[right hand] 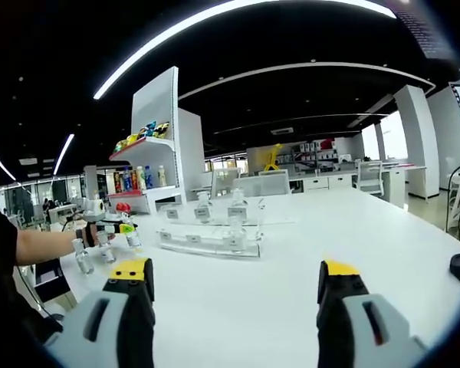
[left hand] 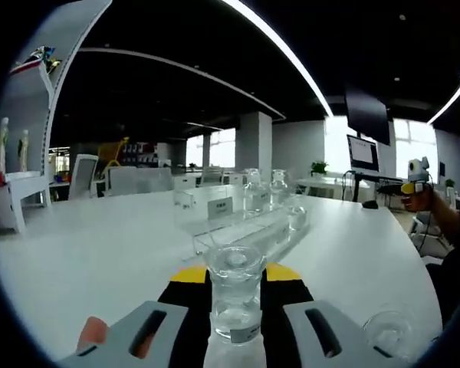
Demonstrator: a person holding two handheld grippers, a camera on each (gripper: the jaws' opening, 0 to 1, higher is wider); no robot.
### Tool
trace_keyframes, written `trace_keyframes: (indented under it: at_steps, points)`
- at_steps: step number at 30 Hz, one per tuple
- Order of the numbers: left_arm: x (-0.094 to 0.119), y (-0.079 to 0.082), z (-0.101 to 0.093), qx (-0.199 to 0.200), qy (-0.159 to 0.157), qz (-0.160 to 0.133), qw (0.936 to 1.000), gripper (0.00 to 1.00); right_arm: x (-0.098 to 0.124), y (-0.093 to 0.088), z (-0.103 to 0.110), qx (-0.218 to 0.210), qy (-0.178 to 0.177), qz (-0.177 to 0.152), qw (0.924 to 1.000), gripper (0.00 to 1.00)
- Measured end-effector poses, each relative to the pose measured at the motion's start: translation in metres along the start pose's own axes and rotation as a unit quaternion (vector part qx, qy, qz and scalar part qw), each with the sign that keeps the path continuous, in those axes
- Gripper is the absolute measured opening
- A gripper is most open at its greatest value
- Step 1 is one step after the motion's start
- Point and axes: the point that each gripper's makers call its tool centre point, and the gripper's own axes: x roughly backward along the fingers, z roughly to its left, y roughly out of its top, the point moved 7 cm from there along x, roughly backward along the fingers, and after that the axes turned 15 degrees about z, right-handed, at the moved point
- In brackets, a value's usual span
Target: Identify the label on the chemical reagent bottle, grasp the chemical reagent bottle, and place it in the designated position on the reagent rack
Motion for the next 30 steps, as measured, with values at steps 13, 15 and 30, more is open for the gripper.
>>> trace_keyframes:
  at_steps: [13,15,30]
  points:
    - [0.010,0.047,-0.001,-0.005,0.046,-0.015,0.9988,0.24,0.000,0.001,0.002,0.003,0.003,-0.001,1.0000,0.84]
    - [0.008,0.053,-0.004,-0.016,0.051,-0.007,0.9985,0.24,0.001,0.000,0.001,0.003,0.002,0.000,1.0000,0.84]
    - [-0.006,0.107,-0.008,-0.022,0.057,-0.008,0.9981,0.24,0.002,-0.004,-0.003,-0.002,0.000,0.000,1.0000,0.84]
